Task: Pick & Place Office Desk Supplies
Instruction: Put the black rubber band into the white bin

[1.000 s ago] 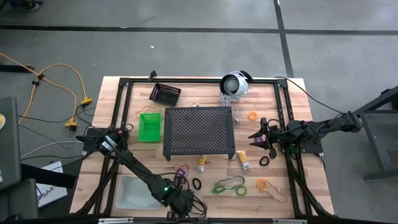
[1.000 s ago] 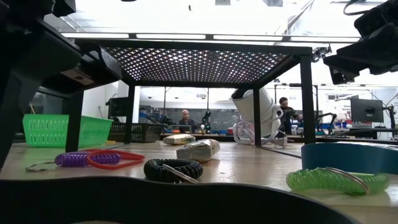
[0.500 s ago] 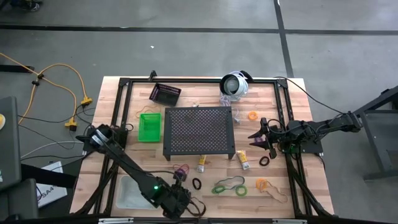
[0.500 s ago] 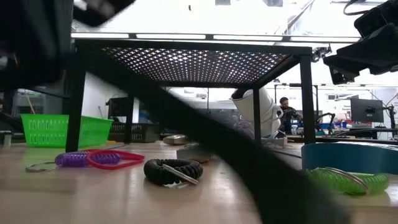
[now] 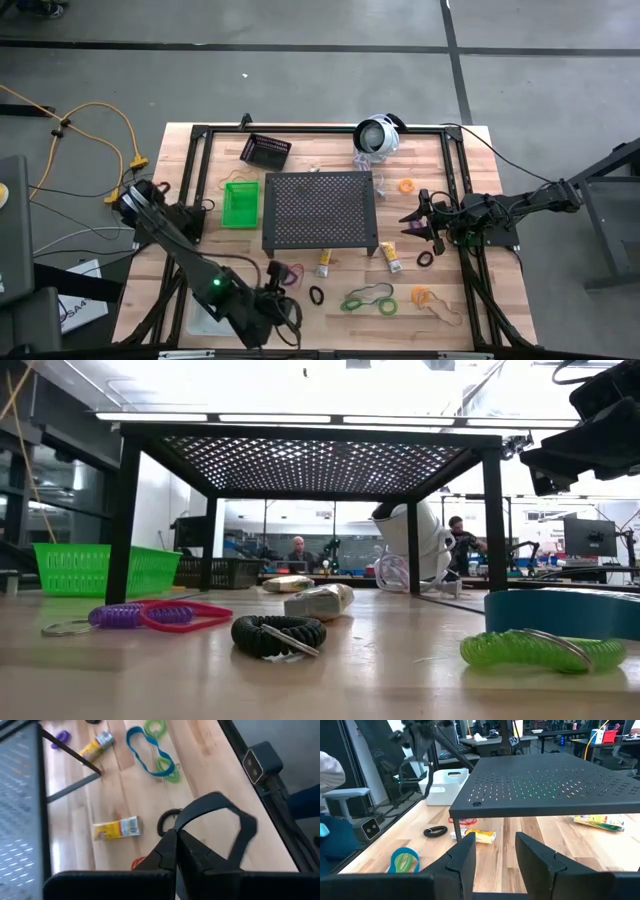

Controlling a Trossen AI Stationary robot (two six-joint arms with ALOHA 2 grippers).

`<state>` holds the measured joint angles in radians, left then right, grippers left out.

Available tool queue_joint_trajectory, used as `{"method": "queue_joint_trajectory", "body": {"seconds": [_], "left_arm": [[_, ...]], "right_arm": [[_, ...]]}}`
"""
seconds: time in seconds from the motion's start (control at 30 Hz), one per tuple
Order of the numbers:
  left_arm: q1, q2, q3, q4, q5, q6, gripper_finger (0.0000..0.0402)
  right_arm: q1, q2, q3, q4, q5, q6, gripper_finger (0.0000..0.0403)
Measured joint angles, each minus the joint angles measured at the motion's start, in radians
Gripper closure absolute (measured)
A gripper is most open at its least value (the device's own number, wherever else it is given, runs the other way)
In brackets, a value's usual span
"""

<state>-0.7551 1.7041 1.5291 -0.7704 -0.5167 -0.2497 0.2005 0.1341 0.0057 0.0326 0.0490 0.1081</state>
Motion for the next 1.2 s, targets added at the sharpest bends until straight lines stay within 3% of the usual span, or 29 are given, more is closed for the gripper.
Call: {"method": "queue_joint_trajectory", "body": {"seconds": [0.43,0.87,1.2], "left_arm": [[-0.055,-0.109,0.0,-0.13,-0.038,-0.019,0.0401],[-0.197,-0.173,0.0,-0.558,-0.039,-0.561,0.0401],[-0.29,-0.171,-0.015,-0.699,-0.022,-0.799,0.0401]], "right_arm": [[0.0,0.0,0.0,0.0,0.0,0.0,0.0277],[0.0,0.0,0.0,0.0,0.0,0.0,0.0277],[0.0,0.0,0.0,0.0,0.0,0.0,0.0277]]}}
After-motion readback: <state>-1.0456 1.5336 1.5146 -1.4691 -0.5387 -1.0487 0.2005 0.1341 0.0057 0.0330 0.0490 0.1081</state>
